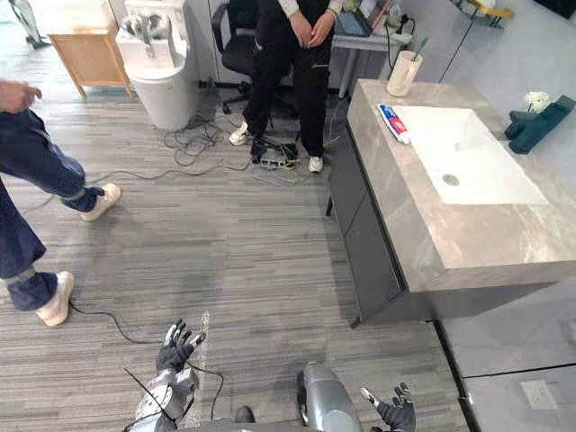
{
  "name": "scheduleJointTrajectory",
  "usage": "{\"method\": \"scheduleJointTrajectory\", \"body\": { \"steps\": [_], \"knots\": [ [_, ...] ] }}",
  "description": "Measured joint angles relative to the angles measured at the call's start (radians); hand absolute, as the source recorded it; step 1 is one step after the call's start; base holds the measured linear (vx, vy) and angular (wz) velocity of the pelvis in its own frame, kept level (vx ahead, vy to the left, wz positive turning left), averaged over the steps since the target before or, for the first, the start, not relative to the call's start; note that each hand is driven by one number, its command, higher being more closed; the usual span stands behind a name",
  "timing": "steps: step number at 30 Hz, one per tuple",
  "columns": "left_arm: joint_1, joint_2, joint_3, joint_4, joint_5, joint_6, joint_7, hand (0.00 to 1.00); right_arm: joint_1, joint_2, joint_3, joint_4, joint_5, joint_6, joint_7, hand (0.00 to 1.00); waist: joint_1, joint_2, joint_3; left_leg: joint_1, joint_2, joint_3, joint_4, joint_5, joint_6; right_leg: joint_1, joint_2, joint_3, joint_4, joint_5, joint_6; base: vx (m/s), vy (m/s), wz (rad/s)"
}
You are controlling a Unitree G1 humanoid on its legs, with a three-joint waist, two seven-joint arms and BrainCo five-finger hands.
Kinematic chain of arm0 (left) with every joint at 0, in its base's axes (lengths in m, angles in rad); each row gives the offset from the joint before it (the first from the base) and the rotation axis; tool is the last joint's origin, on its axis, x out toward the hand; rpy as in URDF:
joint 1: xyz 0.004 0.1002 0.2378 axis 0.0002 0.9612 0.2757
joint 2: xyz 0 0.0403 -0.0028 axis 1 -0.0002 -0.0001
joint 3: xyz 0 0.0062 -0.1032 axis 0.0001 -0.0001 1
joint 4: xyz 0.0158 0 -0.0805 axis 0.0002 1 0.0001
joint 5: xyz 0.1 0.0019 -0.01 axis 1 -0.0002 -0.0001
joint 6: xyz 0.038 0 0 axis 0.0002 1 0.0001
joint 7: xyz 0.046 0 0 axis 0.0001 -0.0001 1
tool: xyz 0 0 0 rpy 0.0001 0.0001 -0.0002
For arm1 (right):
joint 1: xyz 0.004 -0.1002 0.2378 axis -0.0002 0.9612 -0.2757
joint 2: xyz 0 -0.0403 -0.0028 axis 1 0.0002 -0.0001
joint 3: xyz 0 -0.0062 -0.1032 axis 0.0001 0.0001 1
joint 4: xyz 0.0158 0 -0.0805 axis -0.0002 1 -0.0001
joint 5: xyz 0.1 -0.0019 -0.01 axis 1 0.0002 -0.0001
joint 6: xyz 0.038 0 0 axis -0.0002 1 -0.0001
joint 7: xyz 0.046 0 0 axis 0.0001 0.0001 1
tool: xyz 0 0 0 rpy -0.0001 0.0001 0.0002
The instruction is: Organize washtable
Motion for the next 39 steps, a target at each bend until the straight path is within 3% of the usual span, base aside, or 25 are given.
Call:
{"method": "scheduleJointTrajectory", "body": {
  "steps": [3,4,5,7,9,10,13,15,16,17,18,21,22,25,26,27,29,30,31,32,33,34,35,37,39],
  "knots": [
    [-0.035,-0.012,0.003,0.004,0.0,0.0,0.0,0.0,0.012,-0.001,-0.004,0.023,0.006,0.004,-0.006,0.0,-0.021,0.0,0.002,0.01,-0.013,-0.02,-0.007,-0.028,-0.018,0.011,-0.002,-0.075,-0.297,0.068,-0.012,0.32,-0.068,0.22],
    [-0.049,-0.012,0.002,0.009,0.0,0.001,-0.001,0.0,0.012,0.005,-0.004,0.037,0.006,0.006,-0.016,0.0,-0.031,-0.003,0.002,0.026,-0.025,-0.033,-0.013,-0.048,-0.031,0.014,-0.013,-0.113,-0.391,0.109,-0.041,0.45,-0.13,0.43],
    [-0.048,-0.015,0.0,0.008,0.0,0.001,-0.001,0.0,0.025,0.008,-0.004,0.039,0.006,0.009,-0.02,0.0,-0.04,-0.005,0.001,0.066,-0.036,-0.038,-0.029,-0.071,-0.047,0.018,-0.031,-0.135,-0.406,0.137,-0.079,0.5,-0.155,0.42],
    [-0.027,-0.021,-0.02,0.009,0.0,0.001,0.0,0.0,0.062,0.013,-0.012,0.034,0.007,0.011,-0.018,0.0,-0.051,0.0,-0.018,0.136,-0.026,-0.056,-0.028,-0.131,-0.089,0.045,-0.044,-0.148,-0.333,0.168,-0.102,0.64,-0.237,0.39],
    [-0.02,-0.029,-0.042,0.012,-0.001,0.002,-0.003,0.0,0.063,0.006,-0.036,0.025,0.007,0.011,-0.019,0.0,-0.061,0.05,-0.03,0.131,0.025,-0.051,0.067,-0.159,-0.132,0.046,-0.031,-0.199,-0.256,0.121,-0.105,0.59,-0.203,0.4],
    [-0.023,-0.037,-0.041,0.01,-0.007,0.002,-0.004,0.0,0.05,-0.001,-0.038,0.014,0.007,0.016,-0.021,0.0,-0.073,0.054,-0.031,0.076,0.06,-0.033,0.224,-0.157,-0.159,0.065,-0.027,-0.218,-0.226,0.081,-0.137,0.7,-0.229,0.28],
    [-0.02,-0.052,-0.038,0.002,-0.036,0.002,-0.008,0.0,0.027,0.005,-0.022,-0.054,0.014,0.003,-0.019,0.0,-0.073,0.059,-0.031,-0.03,0.138,-0.036,0.678,-0.084,-0.284,0.193,0.025,-0.187,-0.241,0.014,-0.177,0.75,-0.225,-0.24],
    [-0.02,-0.047,-0.037,-0.001,-0.036,0.002,-0.008,0.0,-0.009,0.007,-0.005,-0.057,0.024,-0.008,-0.019,0.0,-0.073,0.059,-0.031,-0.07,0.158,0.004,0.851,-0.08,-0.283,0.266,0.054,-0.116,-0.278,0.008,-0.186,0.54,-0.098,-0.8],
    [-0.021,-0.047,-0.033,-0.005,-0.037,0.001,-0.007,0.0,-0.016,0.006,0.009,-0.061,0.037,-0.011,-0.019,0.0,-0.07,0.057,-0.03,-0.099,0.179,0.06,0.925,-0.081,-0.262,0.32,0.062,-0.067,-0.317,0.004,-0.184,0.39,-0.026,-0.72],
    [-0.021,-0.047,-0.03,-0.006,-0.037,0.0,-0.007,0.0,-0.019,0.005,0.01,-0.061,0.039,-0.013,-0.019,0.0,-0.069,0.055,-0.029,-0.109,0.189,0.088,0.954,-0.08,-0.231,0.346,0.063,-0.036,-0.336,0.001,-0.18,0.64,0.019,-1.24],
    [-0.013,-0.044,-0.015,-0.006,-0.046,-0.001,-0.005,0.0,-0.037,0.001,0.011,-0.06,0.041,-0.013,-0.022,0.0,-0.063,0.04,-0.02,-0.159,0.2,0.145,1.015,-0.118,-0.157,0.418,0.063,0.086,-0.39,-0.015,-0.172,0.34,0.043,-1.05],
    [0.019,-0.033,-0.009,-0.014,-0.057,-0.001,-0.005,0.0,-0.042,-0.012,0.028,-0.06,0.037,-0.013,-0.022,0.0,-0.02,0.023,-0.015,-0.23,0.214,0.182,0.979,-0.162,-0.082,0.496,0.036,0.241,-0.42,-0.021,-0.165,0.43,0.208,-1.72],
    [0.027,-0.031,-0.009,-0.015,-0.059,-0.001,-0.005,0.0,-0.04,-0.013,0.028,-0.059,0.037,-0.013,-0.022,0.0,-0.016,0.016,-0.016,-0.251,0.214,0.182,0.948,-0.165,-0.076,0.507,0.021,0.259,-0.419,-0.022,-0.162,0.36,0.259,-1.6],
    [0.041,-0.023,-0.012,-0.023,-0.066,-0.001,-0.007,0.0,-0.027,-0.016,0.018,-0.056,0.037,-0.014,-0.022,0.0,-0.023,-0.03,-0.021,-0.347,0.207,0.138,0.666,-0.16,-0.085,0.534,-0.08,0.325,-0.401,-0.052,-0.109,0.35,0.284,-1.1],
    [0.04,-0.021,-0.017,-0.026,-0.066,-0.002,-0.007,0.0,-0.019,-0.021,0.002,-0.045,0.037,-0.014,-0.022,0.0,-0.023,-0.035,-0.023,-0.377,0.198,0.057,0.514,-0.138,-0.12,0.533,-0.109,0.344,-0.385,-0.074,-0.071,0.38,0.365,-0.98],
    [0.038,-0.021,-0.018,-0.026,-0.066,-0.002,-0.008,0.0,-0.012,-0.025,-0.002,-0.041,0.037,-0.015,-0.023,0.0,-0.023,-0.035,-0.025,-0.386,0.192,0.006,0.439,-0.116,-0.134,0.534,-0.124,0.353,-0.377,-0.088,-0.048,0.4,0.44,-0.91],
    [0.042,-0.024,-0.019,-0.028,-0.066,-0.003,-0.008,0.0,0.022,-0.044,-0.007,-0.028,0.037,-0.014,-0.023,0.0,-0.026,-0.018,-0.037,-0.399,0.194,-0.214,0.202,-0.023,-0.148,0.539,-0.161,0.394,-0.347,-0.16,0.014,0.45,0.57,-0.9],
    [0.049,-0.029,-0.019,-0.028,-0.066,-0.004,-0.008,0.0,0.034,-0.052,-0.007,-0.028,0.036,-0.015,-0.023,0.0,-0.025,-0.002,-0.046,-0.392,0.201,-0.267,0.148,-0.02,-0.147,0.532,-0.162,0.411,-0.339,-0.182,0.032,0.45,0.675,-0.91],
    [0.062,-0.032,-0.014,-0.025,-0.067,-0.004,-0.006,0.0,0.025,-0.057,-0.013,0.024,0.034,-0.01,-0.022,0.0,-0.028,-0.014,-0.071,-0.392,0.184,-0.304,0.159,0.1,-0.278,0.529,-0.186,0.448,-0.319,-0.229,0.079,0.41,0.63,-0.94],
    [0.067,-0.008,0.014,-0.029,-0.068,-0.006,-0.001,0.0,0.016,-0.018,0.0,0.073,0.027,-0.006,-0.019,0.0,-0.025,-0.051,-0.079,-0.401,0.153,-0.33,0.239,0.113,-0.284,0.506,-0.186,0.491,-0.269,-0.246,0.109,0.38,0.567,-0.94],
    [0.069,0.002,0.024,-0.033,-0.068,-0.012,0.0,0.0,0.02,0.002,0.007,0.085,0.024,-0.006,-0.018,0.0,-0.022,-0.071,-0.082,-0.405,0.136,-0.348,0.286,0.088,-0.284,0.502,-0.171,0.51,-0.261,-0.239,0.101,0.44,0.546,-0.91],
    [0.085,0.014,0.018,-0.051,-0.068,-0.018,-0.002,0.0,0.025,0.001,0.026,0.097,0.006,-0.006,-0.017,0.0,-0.021,-0.098,-0.096,-0.439,0.099,-0.413,0.434,0.015,-0.265,0.504,-0.191,0.552,-0.27,-0.208,0.087,0.37,0.412,-0.74],
    [0.088,0.013,0.018,-0.063,-0.067,-0.018,-0.002,0.0,0.016,-0.001,0.022,0.098,0.006,-0.007,-0.019,0.0,-0.015,-0.102,-0.098,-0.451,0.086,-0.442,0.484,-0.009,-0.273,0.501,-0.196,0.591,-0.278,-0.196,0.09,0.41,0.474,-1.2],
    [0.088,0.009,0.014,-0.09,-0.067,-0.019,-0.003,0.0,-0.035,-0.012,0.002,0.117,0.008,-0.015,-0.017,0.0,-0.003,-0.083,-0.1,-0.458,0.106,-0.411,0.556,-0.1,-0.28,0.46,-0.2,0.676,-0.279,-0.132,0.141,0.25,0.399,-1.25],
    [0.061,0.022,-0.021,-0.104,-0.067,-0.022,-0.01,0.0,-0.071,-0.015,-0.012,0.117,0.016,-0.015,-0.016,0.0,-0.008,-0.079,-0.112,-0.456,0.1,-0.318,0.564,-0.165,-0.243,0.363,-0.223,0.741,-0.222,-0.054,0.182,0.19,0.49,-1.24]
  ]
}}
